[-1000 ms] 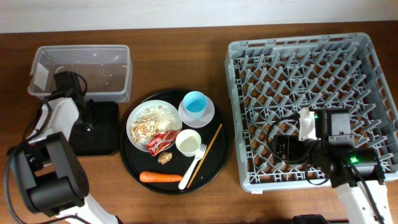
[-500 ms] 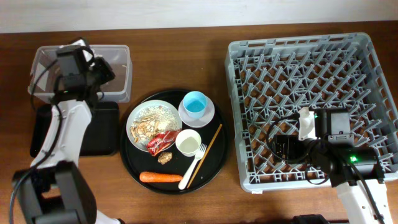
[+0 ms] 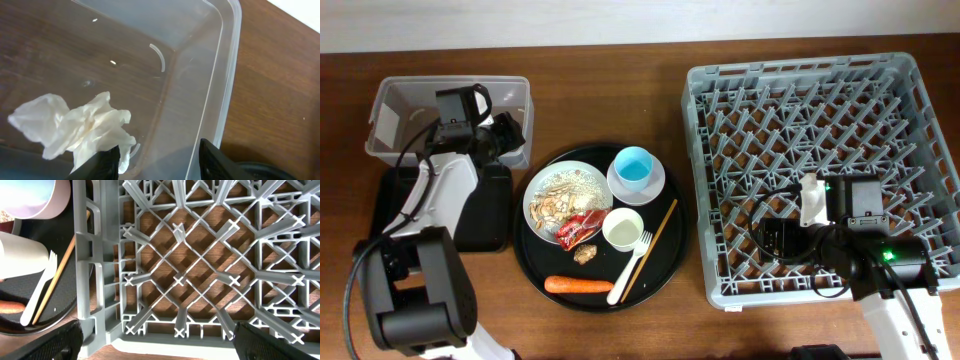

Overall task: Sort waste into correct bins and load items into the dishwasher rack
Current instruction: 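Grasp the red snack wrapper with the left gripper and drop it in the bin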

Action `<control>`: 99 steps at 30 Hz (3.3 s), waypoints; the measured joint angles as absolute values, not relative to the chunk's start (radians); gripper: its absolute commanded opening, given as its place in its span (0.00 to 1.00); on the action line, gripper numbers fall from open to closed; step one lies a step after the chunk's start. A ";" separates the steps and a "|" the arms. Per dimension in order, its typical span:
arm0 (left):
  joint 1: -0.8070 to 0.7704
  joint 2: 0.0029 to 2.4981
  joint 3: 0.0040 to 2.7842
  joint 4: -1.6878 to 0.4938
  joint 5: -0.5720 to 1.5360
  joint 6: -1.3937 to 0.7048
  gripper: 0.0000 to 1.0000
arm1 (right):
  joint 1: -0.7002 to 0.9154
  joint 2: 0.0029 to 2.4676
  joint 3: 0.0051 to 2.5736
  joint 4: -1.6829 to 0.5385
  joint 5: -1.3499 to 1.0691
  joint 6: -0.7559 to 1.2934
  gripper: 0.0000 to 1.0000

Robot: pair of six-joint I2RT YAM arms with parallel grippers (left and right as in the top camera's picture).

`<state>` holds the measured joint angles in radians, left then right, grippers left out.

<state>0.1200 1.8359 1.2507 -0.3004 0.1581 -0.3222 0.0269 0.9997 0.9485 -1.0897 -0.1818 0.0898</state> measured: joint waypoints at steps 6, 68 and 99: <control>0.130 1.732 1.265 -0.257 0.150 -0.319 0.48 | 0.027 1.000 0.949 -1.102 -0.182 0.090 0.99; -0.287 1.822 1.124 -0.854 -0.042 -0.495 0.11 | 0.027 1.000 0.952 -1.138 -0.171 0.090 0.99; 0.135 1.692 1.337 -0.496 -0.131 -0.403 0.74 | 0.027 1.000 0.952 -1.141 -0.155 0.090 0.99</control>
